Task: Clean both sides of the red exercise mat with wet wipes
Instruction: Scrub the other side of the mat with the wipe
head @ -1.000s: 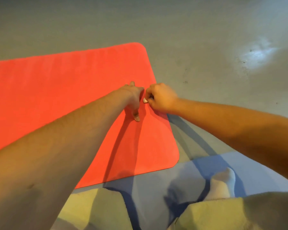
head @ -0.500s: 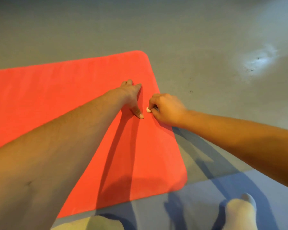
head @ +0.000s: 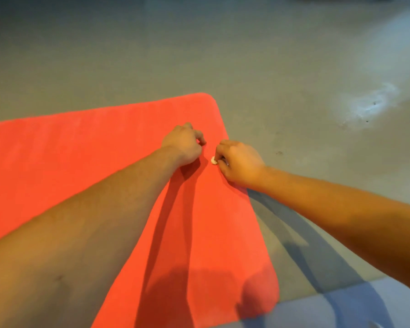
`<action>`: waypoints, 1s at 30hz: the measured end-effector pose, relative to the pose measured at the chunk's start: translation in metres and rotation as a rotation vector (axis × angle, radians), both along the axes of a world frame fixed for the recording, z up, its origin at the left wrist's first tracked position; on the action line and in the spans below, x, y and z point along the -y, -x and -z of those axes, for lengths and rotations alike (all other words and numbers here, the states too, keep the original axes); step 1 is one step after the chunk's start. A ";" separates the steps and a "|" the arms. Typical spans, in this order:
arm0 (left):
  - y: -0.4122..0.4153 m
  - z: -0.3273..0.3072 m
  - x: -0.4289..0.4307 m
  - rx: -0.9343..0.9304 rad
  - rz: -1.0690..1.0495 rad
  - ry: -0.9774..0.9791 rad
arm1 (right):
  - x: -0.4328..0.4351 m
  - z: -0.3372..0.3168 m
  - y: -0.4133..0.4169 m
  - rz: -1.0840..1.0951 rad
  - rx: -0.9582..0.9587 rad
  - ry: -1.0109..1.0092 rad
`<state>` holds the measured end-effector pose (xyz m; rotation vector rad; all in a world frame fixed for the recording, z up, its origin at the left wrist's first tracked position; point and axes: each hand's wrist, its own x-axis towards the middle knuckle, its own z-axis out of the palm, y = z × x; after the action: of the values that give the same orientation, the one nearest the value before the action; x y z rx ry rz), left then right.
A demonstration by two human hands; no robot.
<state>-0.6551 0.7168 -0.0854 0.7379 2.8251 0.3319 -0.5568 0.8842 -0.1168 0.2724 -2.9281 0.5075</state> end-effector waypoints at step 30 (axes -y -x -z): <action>0.010 0.067 -0.010 -0.365 -0.033 -0.122 | -0.036 0.003 0.173 0.034 -0.031 -0.056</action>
<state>-0.6652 0.7264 -0.1527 0.8539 3.1858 0.4162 -0.7296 0.9206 -0.1196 0.2343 -2.9144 0.4132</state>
